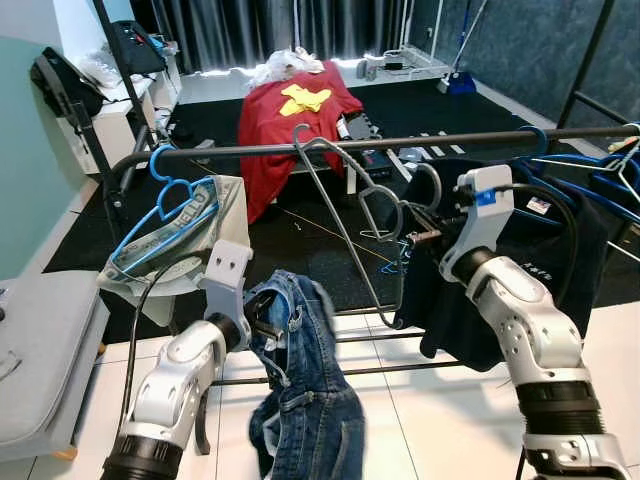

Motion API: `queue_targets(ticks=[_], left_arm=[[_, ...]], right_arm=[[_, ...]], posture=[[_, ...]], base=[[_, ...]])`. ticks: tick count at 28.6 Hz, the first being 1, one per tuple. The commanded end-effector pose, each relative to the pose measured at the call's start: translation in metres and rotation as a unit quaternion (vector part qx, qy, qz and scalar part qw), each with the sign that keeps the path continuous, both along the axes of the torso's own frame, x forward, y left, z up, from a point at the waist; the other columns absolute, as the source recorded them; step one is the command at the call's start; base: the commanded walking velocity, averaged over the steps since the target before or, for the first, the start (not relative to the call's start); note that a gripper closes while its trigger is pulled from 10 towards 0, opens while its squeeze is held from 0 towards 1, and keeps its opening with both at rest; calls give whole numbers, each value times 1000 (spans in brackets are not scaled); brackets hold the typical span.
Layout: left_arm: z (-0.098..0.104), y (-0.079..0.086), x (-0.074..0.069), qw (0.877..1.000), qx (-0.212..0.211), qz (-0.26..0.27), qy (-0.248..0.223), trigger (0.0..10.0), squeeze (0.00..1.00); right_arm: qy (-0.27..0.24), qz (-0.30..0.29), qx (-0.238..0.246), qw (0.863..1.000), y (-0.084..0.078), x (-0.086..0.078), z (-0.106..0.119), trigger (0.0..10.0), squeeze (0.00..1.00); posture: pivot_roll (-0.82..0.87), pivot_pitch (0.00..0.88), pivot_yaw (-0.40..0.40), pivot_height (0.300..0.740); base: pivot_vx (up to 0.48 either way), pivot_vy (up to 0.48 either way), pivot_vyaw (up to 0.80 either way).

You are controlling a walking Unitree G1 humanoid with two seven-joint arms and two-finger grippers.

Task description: Hang hanger

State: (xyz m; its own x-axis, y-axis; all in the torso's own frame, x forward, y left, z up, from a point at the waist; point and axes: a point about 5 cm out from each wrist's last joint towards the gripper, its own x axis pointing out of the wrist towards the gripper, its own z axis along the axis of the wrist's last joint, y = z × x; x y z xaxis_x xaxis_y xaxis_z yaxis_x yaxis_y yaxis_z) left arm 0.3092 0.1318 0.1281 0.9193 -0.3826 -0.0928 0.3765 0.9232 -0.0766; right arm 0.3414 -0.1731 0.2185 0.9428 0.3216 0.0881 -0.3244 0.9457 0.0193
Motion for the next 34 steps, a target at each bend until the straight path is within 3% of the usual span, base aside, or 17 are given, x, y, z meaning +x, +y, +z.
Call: queue_targets(ticks=[1,2,4,5,7,8,15,16,18,19,21,23,24,25,28,31,34], left_arm=[[6,4,-4,1000,-6,13,-18,10000,0],[7,5,-5,1000,-5,16,-26,10000,0],[7,5,-5,1000,-5,16,-26,10000,0],[10,6,-5,999,-13,24,-39,10000,0],[10,6,-5,999,-13,24,-39,10000,0],[12,7,-6,998,-21,29,-42,10000,0],[12,7,-6,999,-1,17,-41,10000,0],[12,5,-8,999,-2,0,-38,10000,0],[12,5,-8,999,-2,0,-38,10000,0],[12,1,-13,999,-3,-33,-33,10000,0],[12,1,-13,999,-3,-33,-33,10000,0],[5,-10,-23,995,13,-103,-10,10000,0],[5,-10,-23,995,13,-103,-10,10000,0],[2,-14,-26,992,21,-128,-4,10000,0],[2,-16,-26,991,24,-134,-4,10000,0],[8,-9,-17,995,21,-97,-24,10000,0],[11,-6,-14,996,19,-85,-29,10000,0]], right_arm=[[-14,31,-30,999,21,-9,-4,0,0],[-37,54,-36,997,31,-15,-2,0,0],[-37,54,-36,997,31,-15,-2,0,0],[-80,93,-23,992,42,-25,5,0,0],[-80,93,-23,992,42,-25,5,0,0],[-101,123,-8,987,46,-31,10,0,0],[-71,146,-18,987,44,-37,4,0,0],[-31,168,-22,985,46,-42,-6,0,0],[-31,168,-22,985,46,-42,-6,0,0],[30,174,-37,984,47,-48,-27,0,0],[30,174,-37,984,47,-48,-27,0,0],[137,91,-34,986,25,-45,-64,0,0],[137,91,-34,986,25,-45,-64,0,0],[171,54,-12,984,14,-42,-75,0,0],[183,18,-27,983,-1,-37,-82,0,0],[61,-65,-108,990,-26,-19,-53,0,0],[-11,-111,-155,982,-39,-13,-30,0,0]], posture=[[-57,82,40,740],[-57,83,41,740],[-57,83,41,740],[-54,82,42,740],[-54,82,42,740],[-51,78,40,740],[-53,72,42,740],[-55,70,45,740],[-55,70,45,740],[-56,64,47,740],[-56,64,47,740],[-60,52,54,740],[-60,52,54,740],[-63,46,55,740],[-59,42,52,740],[-62,41,55,740],[-60,40,54,740]], base=[[0,0,0],[0,0,0],[0,0,0],[0,0,0],[0,0,0],[0,0,0],[0,0,0],[0,0,0],[0,0,0],[0,0,0],[0,0,0],[0,0,0],[0,0,0],[0,0,0],[0,0,0],[0,0,0],[0,0,0]])
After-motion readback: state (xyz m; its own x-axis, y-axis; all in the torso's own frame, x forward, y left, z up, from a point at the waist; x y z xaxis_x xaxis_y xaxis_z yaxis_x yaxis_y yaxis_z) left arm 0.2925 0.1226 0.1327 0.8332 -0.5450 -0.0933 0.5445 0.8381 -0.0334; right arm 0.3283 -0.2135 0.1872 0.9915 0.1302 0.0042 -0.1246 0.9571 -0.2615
